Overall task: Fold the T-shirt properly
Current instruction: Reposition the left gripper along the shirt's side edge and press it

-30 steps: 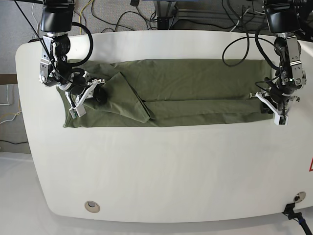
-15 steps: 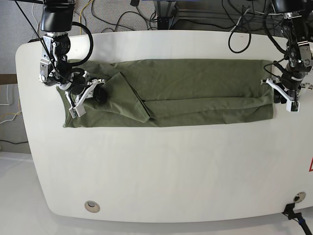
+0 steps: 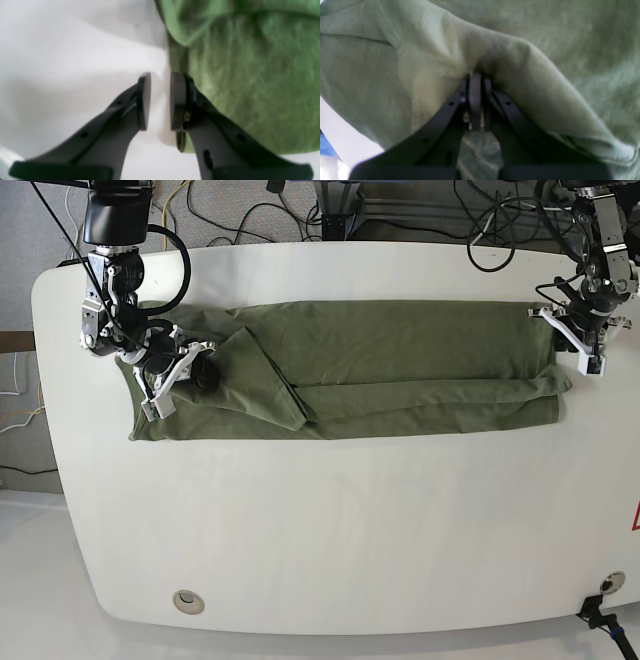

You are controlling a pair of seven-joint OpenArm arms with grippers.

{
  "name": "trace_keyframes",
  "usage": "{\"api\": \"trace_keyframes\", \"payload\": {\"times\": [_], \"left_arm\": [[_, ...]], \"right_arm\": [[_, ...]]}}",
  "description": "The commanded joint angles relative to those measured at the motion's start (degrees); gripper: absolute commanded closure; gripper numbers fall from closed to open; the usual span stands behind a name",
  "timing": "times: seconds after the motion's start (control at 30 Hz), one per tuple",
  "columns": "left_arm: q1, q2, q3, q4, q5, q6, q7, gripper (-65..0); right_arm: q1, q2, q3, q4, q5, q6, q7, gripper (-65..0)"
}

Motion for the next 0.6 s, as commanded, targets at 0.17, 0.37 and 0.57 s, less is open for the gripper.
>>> {"api": "trace_keyframes", "payload": {"times": [0.17, 0.37, 0.57], "left_arm": [[-4.3, -1.2, -4.5, 12.6, -0.6, -5.9, 2.1, -25.4], [-17.4, -0.9, -1.2, 3.5, -0.3, -6.1, 7.3, -33.0], [-23.9, -0.7, 6.2, -10.0, -0.3, -6.2, 7.1, -33.0]], "right_arm": [[0.0, 0.1, 0.1, 0.2, -2.1, -0.7, -2.5, 0.0], [-0.1, -0.2, 0.1, 0.2, -2.1, -0.7, -2.5, 0.0], [-0.1, -0.3, 0.0, 0.2, -2.1, -0.7, -2.5, 0.0]]}}
